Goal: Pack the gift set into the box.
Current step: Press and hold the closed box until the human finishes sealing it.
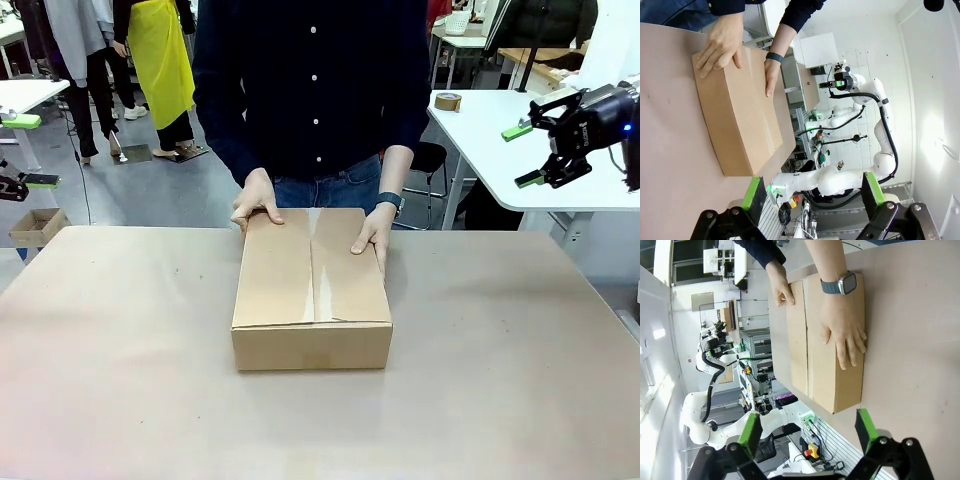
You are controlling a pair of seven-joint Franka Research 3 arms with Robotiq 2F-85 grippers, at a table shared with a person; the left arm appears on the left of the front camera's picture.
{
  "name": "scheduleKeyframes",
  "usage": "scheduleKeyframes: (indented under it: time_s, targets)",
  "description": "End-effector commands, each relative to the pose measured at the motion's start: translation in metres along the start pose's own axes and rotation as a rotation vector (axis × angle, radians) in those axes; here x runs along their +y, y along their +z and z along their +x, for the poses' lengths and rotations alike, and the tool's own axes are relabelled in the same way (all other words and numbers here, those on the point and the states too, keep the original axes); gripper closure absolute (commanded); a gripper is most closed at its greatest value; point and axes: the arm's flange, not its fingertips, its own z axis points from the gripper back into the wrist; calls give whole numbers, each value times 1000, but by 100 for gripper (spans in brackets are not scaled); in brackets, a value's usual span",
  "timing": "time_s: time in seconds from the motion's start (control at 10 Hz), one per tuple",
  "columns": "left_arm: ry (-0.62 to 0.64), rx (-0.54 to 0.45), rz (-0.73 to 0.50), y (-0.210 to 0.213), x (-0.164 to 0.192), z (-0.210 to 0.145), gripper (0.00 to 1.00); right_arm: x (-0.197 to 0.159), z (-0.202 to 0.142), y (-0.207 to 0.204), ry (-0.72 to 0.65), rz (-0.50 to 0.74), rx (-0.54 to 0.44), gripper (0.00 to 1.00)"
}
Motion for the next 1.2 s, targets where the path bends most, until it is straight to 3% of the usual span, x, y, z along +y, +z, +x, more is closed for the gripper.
scheduleKeyframes:
  time_s: [0.0,0.4,0.5,0.7,0.8,0.9,1.1]
  targets:
    - [-19,1,9,0,0,-3,0,1,-1,-1,-7,-22,-7,0]
    - [0,0,0,0,0,0,0,0,0,0,0,0,0,0]
    - [-245,149,-25,-54,-21,5,0,34,5,-50,254,-63,85,0]
    - [-561,199,8,-151,-36,6,0,89,-10,-151,639,-6,202,0]
    - [-711,200,-4,-175,-34,-1,0,99,-33,-183,911,26,115,0]
    - [-876,120,59,-190,-23,-8,0,99,-48,-192,1135,67,-28,0]
    - [-994,68,75,-206,-10,-21,0,101,-62,-188,1179,301,-134,0]
